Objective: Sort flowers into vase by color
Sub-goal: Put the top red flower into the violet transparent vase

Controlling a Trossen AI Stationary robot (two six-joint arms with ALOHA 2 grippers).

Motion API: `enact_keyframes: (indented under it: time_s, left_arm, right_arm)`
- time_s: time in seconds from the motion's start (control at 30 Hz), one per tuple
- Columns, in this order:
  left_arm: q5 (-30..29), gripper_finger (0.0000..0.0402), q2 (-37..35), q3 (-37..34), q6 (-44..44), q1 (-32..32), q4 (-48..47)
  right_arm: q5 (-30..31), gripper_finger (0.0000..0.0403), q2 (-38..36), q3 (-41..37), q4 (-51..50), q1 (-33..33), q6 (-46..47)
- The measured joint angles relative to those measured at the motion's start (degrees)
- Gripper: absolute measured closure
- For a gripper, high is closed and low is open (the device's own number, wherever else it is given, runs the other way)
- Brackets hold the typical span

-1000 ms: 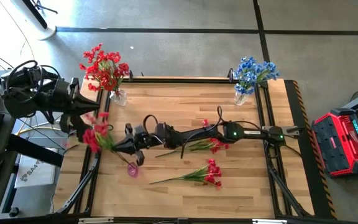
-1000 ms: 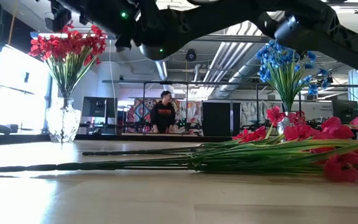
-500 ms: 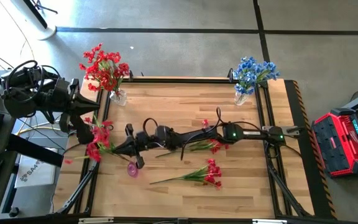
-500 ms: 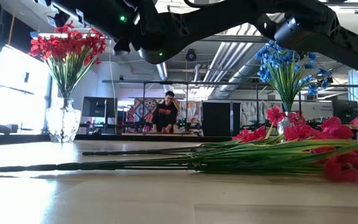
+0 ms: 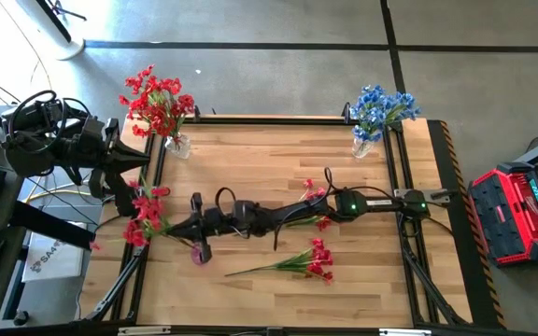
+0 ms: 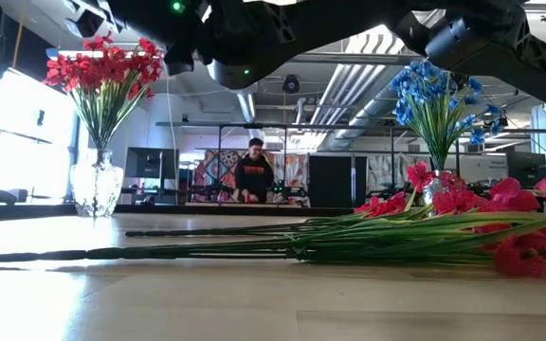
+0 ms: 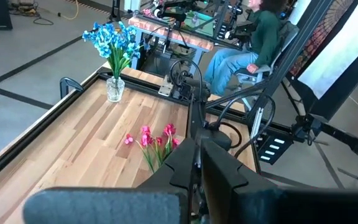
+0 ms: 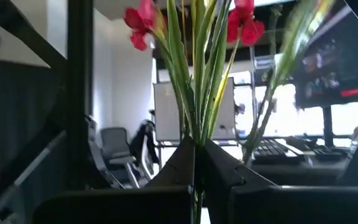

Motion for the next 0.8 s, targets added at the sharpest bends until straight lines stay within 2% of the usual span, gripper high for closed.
enact_keyframes:
  time_s: [0.3,0.47,0.57,0.8]
  left_arm:
    - [0.11,0.0387,0.0,0.0,-0.9,0.0,0.02]
    - [0.19,0.0387,0.02,0.0,-0.92,0.01,0.0]
    - [0.85,0.0387,0.0,0.0,-0.9,0.0,0.01]
    - [2.89,0.0387,0.0,0.01,-0.9,0.02,-0.02]
  right_arm:
    - [1.25,0.0403,0.64,0.0,-3.39,0.08,-0.25]
    - [4.94,0.0397,1.46,0.0,-7.17,0.37,5.86]
    - [4.72,0.037,1.46,0.0,-9.56,0.54,7.95]
    - [7.95,0.027,1.45,0.0,-15.37,0.69,16.94]
